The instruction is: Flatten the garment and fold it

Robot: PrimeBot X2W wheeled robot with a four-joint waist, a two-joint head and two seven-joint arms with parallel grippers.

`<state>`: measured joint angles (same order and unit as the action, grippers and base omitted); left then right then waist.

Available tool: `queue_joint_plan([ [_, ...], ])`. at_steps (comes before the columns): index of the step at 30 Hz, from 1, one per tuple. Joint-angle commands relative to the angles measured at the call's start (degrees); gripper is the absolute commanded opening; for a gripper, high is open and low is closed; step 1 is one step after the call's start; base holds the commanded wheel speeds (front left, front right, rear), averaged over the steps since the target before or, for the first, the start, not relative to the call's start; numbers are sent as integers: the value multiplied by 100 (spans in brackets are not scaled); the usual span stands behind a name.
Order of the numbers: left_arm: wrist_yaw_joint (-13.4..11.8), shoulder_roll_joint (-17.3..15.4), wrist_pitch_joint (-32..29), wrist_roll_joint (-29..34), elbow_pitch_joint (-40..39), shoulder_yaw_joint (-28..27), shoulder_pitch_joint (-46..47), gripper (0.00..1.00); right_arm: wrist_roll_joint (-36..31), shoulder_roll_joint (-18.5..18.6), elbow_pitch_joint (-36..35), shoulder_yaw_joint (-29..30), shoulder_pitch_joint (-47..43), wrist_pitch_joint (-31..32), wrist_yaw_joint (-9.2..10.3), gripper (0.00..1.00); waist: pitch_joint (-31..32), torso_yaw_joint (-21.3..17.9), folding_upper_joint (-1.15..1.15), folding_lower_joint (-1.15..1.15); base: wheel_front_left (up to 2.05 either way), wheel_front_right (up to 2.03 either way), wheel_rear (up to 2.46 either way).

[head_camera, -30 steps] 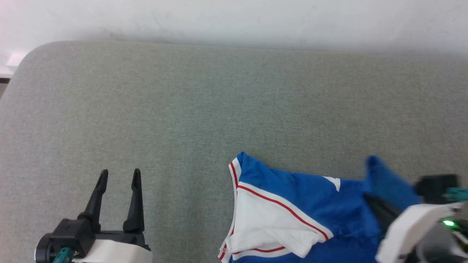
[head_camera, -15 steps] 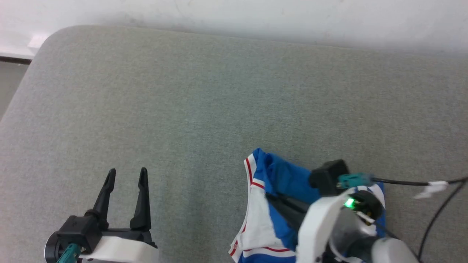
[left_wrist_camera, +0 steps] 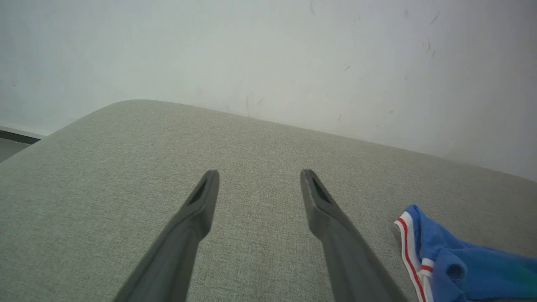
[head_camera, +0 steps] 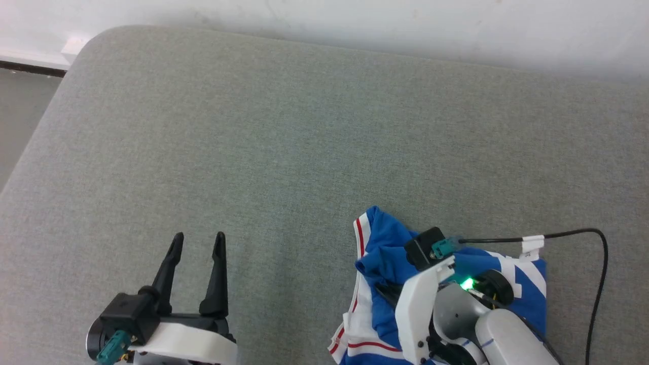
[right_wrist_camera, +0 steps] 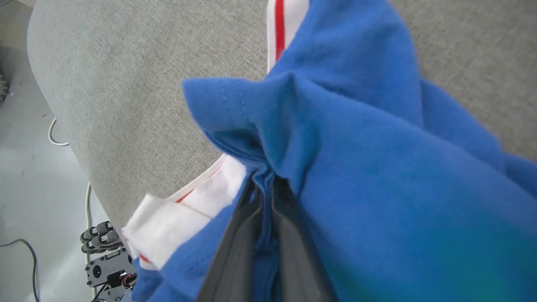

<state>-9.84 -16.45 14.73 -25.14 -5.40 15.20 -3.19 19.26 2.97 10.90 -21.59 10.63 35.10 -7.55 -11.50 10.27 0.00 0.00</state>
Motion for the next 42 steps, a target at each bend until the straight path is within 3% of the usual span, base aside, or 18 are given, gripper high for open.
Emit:
queue_joint_plan([
  [1,58,32,25,25,40,15,120,100,-37,-8,153,-52,96,-47,6,0,-3,38,0,0,0,0,0],
  [2,76,50,26,32,63,22,136,100,-50,-8,226,-91,141,-100,6,33,-1,51,0,0,0,0,0],
  [3,92,66,26,38,83,21,146,100,-18,-8,263,-133,178,-152,6,100,0,58,0,0,0,0,0],
  [8,133,115,26,62,143,-45,99,100,167,-9,117,-286,293,-131,6,100,40,6,0,0,0,0,0],
  [11,156,131,26,76,157,-75,55,100,326,-9,-283,-89,233,-166,6,100,91,-61,0,0,0,0,0],
  [20,203,125,27,147,99,-92,-19,100,-219,-9,-1947,1885,-840,-681,6,100,145,-318,0,0,0,0,0],
  [25,199,110,27,149,54,-124,-70,100,13,-9,-2463,2717,-1690,-784,6,100,98,-451,0,0,0,0,0],
  [31,214,98,27,141,49,-117,-90,100,384,-9,-2205,2970,-2320,-848,6,100,58,-515,0,0,0,0,0],
  [42,206,-14,-53,163,-11,-92,-48,100,506,-9,-1246,2526,-1957,-1065,6,100,31,-409,0,0,0,0,0],
])
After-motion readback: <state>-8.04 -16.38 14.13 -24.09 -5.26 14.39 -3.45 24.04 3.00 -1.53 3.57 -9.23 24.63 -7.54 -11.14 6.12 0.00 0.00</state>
